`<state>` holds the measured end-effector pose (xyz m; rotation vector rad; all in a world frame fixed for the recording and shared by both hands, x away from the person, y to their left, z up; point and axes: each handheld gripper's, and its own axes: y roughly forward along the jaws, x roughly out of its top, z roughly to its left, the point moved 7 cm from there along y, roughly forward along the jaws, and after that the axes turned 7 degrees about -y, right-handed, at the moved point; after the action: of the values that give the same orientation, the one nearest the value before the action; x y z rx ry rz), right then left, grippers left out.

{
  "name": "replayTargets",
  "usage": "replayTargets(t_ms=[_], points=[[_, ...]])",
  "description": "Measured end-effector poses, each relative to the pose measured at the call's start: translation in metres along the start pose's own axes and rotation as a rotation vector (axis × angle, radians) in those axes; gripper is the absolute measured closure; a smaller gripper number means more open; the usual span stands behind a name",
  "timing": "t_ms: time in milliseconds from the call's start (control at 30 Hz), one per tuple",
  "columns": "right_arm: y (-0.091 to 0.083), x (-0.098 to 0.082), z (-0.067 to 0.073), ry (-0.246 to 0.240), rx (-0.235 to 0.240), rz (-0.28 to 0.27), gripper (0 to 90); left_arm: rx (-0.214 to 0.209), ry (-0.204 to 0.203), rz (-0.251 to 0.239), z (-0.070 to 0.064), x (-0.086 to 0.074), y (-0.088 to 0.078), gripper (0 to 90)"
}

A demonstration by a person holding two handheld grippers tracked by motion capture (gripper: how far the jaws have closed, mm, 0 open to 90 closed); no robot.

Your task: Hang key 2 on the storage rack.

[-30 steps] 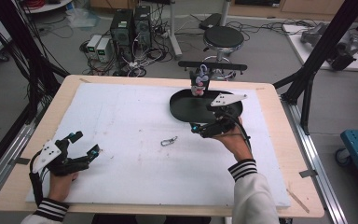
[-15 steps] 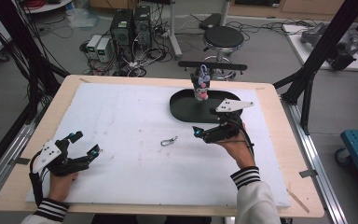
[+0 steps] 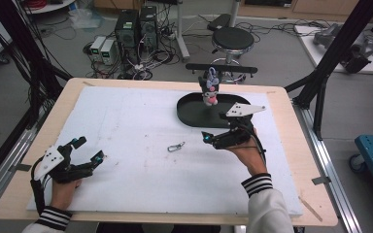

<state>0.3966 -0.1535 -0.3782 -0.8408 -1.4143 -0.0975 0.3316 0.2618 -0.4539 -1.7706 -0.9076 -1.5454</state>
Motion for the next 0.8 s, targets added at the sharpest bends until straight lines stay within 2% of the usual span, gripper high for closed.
replayTargets(t_ms=[67,433,800], points=[[0.001,0.0,0.0,0.008,0.005,0.007,0.7,0.0,-0.001,-0.001,0.0,0.0,0.0,14.9],[0.007,0.008,0.0,-0.018,0.04,0.026,0.7,-0.001,-0.003,0.0,0.0,0.0,0.0,14.9],[0.034,0.021,0.011,-0.121,0.149,0.105,0.7,0.0,-0.012,-0.004,0.0,0.0,0.0,14.9]])
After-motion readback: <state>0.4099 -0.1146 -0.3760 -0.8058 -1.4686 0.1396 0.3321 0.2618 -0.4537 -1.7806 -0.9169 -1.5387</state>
